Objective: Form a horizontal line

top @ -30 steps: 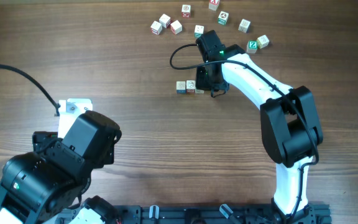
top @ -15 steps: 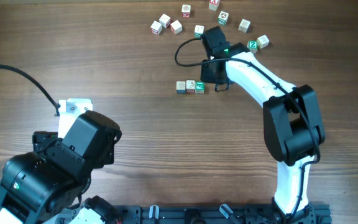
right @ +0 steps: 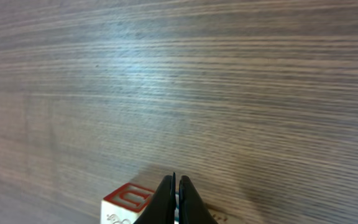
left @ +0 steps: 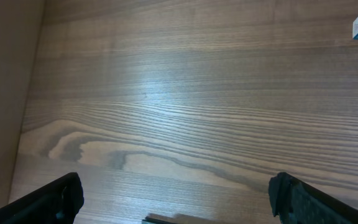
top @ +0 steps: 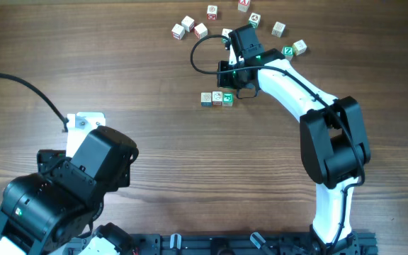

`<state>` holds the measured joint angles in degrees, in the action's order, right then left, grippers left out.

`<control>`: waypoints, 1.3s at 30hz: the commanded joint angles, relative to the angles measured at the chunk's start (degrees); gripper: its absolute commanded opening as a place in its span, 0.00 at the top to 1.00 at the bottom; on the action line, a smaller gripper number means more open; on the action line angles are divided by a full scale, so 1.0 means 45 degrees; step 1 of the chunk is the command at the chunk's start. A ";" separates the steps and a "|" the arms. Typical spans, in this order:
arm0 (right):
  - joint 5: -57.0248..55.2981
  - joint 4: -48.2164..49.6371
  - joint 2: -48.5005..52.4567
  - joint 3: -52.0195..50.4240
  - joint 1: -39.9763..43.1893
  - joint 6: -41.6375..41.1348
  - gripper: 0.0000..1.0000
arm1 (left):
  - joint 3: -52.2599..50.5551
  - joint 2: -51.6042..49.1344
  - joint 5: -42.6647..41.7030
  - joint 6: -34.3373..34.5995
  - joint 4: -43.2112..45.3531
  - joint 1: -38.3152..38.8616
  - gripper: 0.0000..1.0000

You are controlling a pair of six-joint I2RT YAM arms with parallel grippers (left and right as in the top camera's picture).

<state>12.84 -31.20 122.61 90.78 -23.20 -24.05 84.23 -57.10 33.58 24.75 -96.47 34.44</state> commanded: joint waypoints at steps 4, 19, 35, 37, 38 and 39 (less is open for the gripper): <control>0.0690 -0.0063 0.0461 -0.0165 -0.0423 0.0340 0.95 | 0.0019 0.0034 0.0078 0.0267 -0.0005 -0.0044 0.00; 0.0685 -0.0510 0.0602 -0.0204 -0.0471 0.0379 0.95 | 0.0019 0.0034 0.0078 0.0262 -0.0005 -0.0044 0.00; 0.0359 -0.1190 0.0617 0.1389 -0.0486 0.0675 0.96 | 0.0019 0.0034 0.0078 0.0267 -0.0005 -0.0044 0.00; -0.0024 -0.1273 0.0641 0.1384 -0.0767 0.0680 0.95 | 0.0019 0.0034 0.0078 0.0267 -0.0005 -0.0044 0.00; -0.0102 -0.1263 0.0665 0.1384 -0.0903 0.0670 0.95 | 0.0019 0.0034 0.0078 0.0267 -0.0005 -0.0044 0.00; -0.0097 -0.1243 0.0690 0.1384 -0.1030 0.0661 0.95 | 0.0019 0.0034 0.0078 0.0267 -0.0005 -0.0044 0.00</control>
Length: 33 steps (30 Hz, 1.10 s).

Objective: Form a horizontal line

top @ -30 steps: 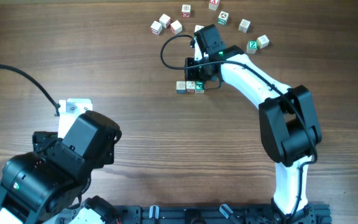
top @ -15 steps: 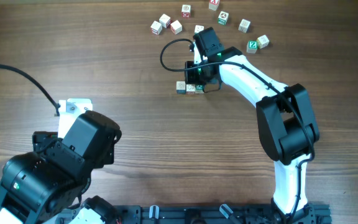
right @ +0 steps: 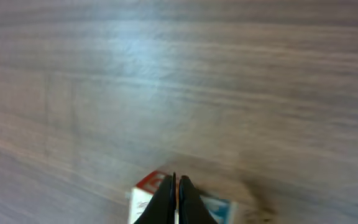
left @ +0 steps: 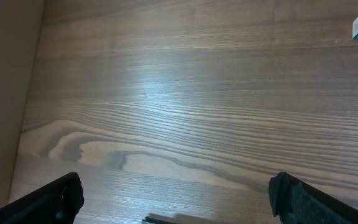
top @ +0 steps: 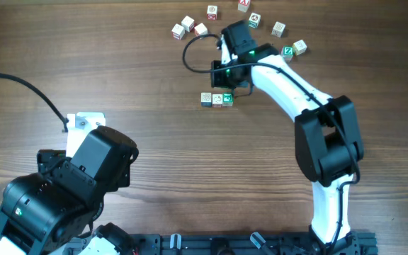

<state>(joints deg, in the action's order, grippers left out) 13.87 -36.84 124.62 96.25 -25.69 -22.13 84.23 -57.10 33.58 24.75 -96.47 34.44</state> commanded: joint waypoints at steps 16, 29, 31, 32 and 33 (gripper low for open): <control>-0.0665 -0.0160 0.0763 0.0175 -0.0884 0.0253 0.95 | 0.0019 0.0034 0.0078 0.0267 -0.0005 -0.0044 0.00; 0.0175 0.0243 0.0087 0.0636 -0.0869 0.0243 0.95 | 0.0019 0.0034 0.0078 0.0267 -0.0005 -0.0044 0.00; -0.0384 0.0345 0.0199 0.0549 -0.0874 0.0204 0.95 | 0.0019 0.0034 0.0078 0.0267 -0.0005 -0.0044 0.00; -0.0588 0.0408 0.0267 0.0510 -0.0874 0.0209 0.96 | 0.0019 0.0034 0.0078 0.0267 -0.0005 -0.0044 0.00; -0.0607 0.0461 0.0350 0.0510 -0.0874 0.0199 0.95 | 0.0019 0.0034 0.0078 0.0267 -0.0005 -0.0044 0.00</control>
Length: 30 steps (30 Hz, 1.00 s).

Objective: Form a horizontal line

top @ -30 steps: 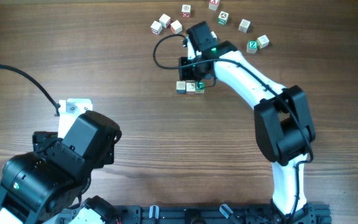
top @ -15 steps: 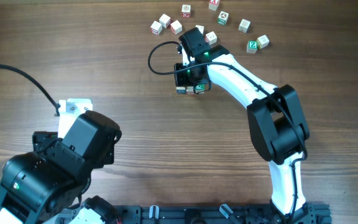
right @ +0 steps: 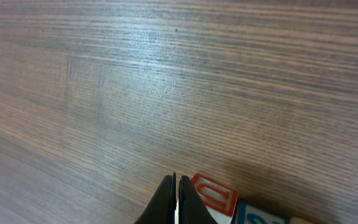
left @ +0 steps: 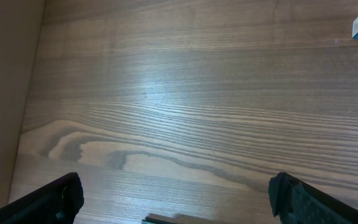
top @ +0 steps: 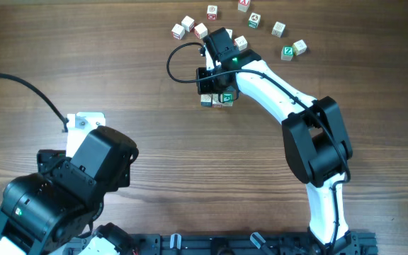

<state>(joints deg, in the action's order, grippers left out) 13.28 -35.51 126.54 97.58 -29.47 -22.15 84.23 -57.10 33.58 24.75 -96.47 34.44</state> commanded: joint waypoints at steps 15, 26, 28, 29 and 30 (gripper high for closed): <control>-0.0486 -0.0559 0.0330 0.0204 -0.0034 -0.0078 0.96 | 0.0019 0.0034 0.0078 0.0267 -0.0005 -0.0044 0.00; -0.1438 0.0068 0.0335 0.0204 -0.0034 -0.0087 0.95 | 0.0019 0.0034 0.0078 0.0267 -0.0005 -0.0044 0.00; -0.1433 0.0175 0.0335 0.0204 -0.0034 -0.0102 0.95 | 0.0019 0.0034 0.0078 0.0267 -0.0005 -0.0044 0.00; -0.1433 0.0175 0.0335 0.0204 -0.0034 -0.0117 0.96 | 0.0019 0.0034 0.0078 0.0262 -0.0005 -0.0044 0.00; -0.1433 0.0175 0.0340 0.0189 -0.0034 -0.0107 0.95 | 0.0019 0.0034 0.0078 0.0267 -0.0005 -0.0044 0.00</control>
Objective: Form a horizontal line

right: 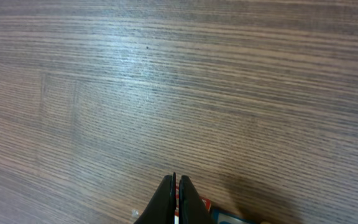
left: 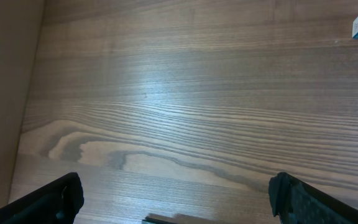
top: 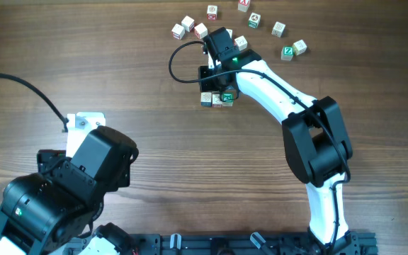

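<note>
Three letter blocks stand side by side in a short row: a pale one (top: pixel 206 99), a red-marked one (top: pixel 217 100) and a green-marked one (top: pixel 227 98). My right gripper (top: pixel 213 88) hangs over the row's left part, shut with nothing between its fingers. In the right wrist view the shut right gripper (right: pixel 176 200) covers most of a red-edged block (right: pixel 205 204), with a blue-faced block (right: pixel 229 217) beside it. My left gripper (left: pixel 176 208) stands open over bare wood near the front left, far from the blocks.
Several loose blocks lie scattered at the table's far edge, among them a white one (top: pixel 178 31), a red-marked one (top: pixel 212 12) and a green one (top: pixel 287 51). A black cable (top: pixel 179 67) loops left of the right wrist. A white mount (top: pixel 83 122) sits by the left arm.
My right gripper, still shut, has shifted slightly. In its wrist view the red-edged block was right of the fingertips and now lies mostly under them. The left arm has not moved.
My shut right gripper stood just right of the three-block row. Then it was above the row's right half, then over its left end, where it still hangs. The row has stayed in place. The left gripper stayed open and still throughout.
</note>
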`<state>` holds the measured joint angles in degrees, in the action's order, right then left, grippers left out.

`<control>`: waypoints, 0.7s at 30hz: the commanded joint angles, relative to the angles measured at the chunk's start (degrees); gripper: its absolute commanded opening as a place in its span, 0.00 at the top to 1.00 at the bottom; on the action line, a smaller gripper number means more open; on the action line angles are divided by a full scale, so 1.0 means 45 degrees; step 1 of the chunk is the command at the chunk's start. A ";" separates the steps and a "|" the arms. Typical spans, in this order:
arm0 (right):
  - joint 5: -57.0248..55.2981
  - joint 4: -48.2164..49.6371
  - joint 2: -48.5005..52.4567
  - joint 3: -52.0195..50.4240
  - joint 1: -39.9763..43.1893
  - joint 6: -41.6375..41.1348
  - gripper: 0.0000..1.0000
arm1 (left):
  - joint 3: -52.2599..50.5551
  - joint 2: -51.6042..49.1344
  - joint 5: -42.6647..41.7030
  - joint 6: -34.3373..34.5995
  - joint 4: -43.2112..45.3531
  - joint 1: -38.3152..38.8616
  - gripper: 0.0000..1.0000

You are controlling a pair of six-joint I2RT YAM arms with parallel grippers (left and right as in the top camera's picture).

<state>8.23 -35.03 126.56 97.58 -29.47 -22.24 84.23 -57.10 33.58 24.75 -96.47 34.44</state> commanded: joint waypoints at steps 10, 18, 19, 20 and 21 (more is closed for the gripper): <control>-0.0306 0.0738 0.0384 -0.0131 -0.0049 -0.0131 0.95 | 0.0019 0.0034 0.0078 0.0267 -0.0005 -0.0044 0.00; -0.0044 0.0267 0.0748 -0.0131 -0.0058 -0.0194 0.95 | 0.0019 0.0034 0.0078 0.0267 -0.0005 -0.0044 0.00; 0.0092 0.0267 0.0748 -0.0131 -0.0058 -0.0185 0.95 | 0.0019 0.0034 0.0078 0.0267 -0.0005 -0.0044 0.00; 0.0189 0.0267 0.0748 -0.0131 -0.0058 -0.0194 0.95 | 0.0019 0.0034 0.0078 0.0267 -0.0005 -0.0044 0.00; 0.0238 0.0253 0.0748 -0.0131 -0.0058 -0.0185 0.95 | 0.0019 0.0034 0.0078 0.0267 -0.0005 -0.0044 0.00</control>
<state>7.88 -33.80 129.12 97.54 -29.50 -22.65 84.23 -57.08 33.58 24.75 -96.47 34.44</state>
